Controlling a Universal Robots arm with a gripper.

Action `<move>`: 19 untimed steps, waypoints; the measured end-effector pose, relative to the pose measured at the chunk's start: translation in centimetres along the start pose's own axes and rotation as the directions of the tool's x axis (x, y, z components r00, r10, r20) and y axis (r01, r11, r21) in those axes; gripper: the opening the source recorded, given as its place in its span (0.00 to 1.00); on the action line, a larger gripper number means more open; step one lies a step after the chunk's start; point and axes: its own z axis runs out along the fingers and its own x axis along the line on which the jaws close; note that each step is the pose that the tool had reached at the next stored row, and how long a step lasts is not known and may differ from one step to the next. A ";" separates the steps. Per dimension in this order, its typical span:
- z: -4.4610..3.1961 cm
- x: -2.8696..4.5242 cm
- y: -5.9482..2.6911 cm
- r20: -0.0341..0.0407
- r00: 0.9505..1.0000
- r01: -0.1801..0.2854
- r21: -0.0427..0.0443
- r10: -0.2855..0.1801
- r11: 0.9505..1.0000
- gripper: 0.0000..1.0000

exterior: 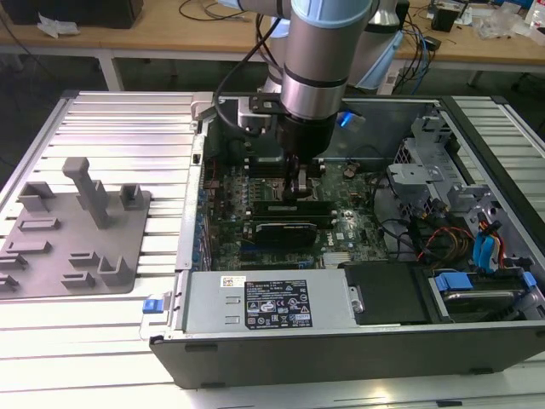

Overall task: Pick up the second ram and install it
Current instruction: 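Insert the second ram into the second slot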

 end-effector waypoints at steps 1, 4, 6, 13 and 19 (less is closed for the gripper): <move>0.06 -0.02 0.03 0.003 1.000 0.000 0.001 0.000 1.000 0.09; 0.24 -0.03 0.03 0.006 1.000 0.000 0.001 0.000 1.000 0.09; 0.24 -0.03 0.00 0.007 1.000 0.000 0.002 0.000 1.000 0.09; 0.40 -0.04 -0.04 0.007 1.000 0.000 0.002 0.000 1.000 0.09; 0.57 -0.04 -0.05 0.008 1.000 0.000 0.001 0.000 1.000 0.09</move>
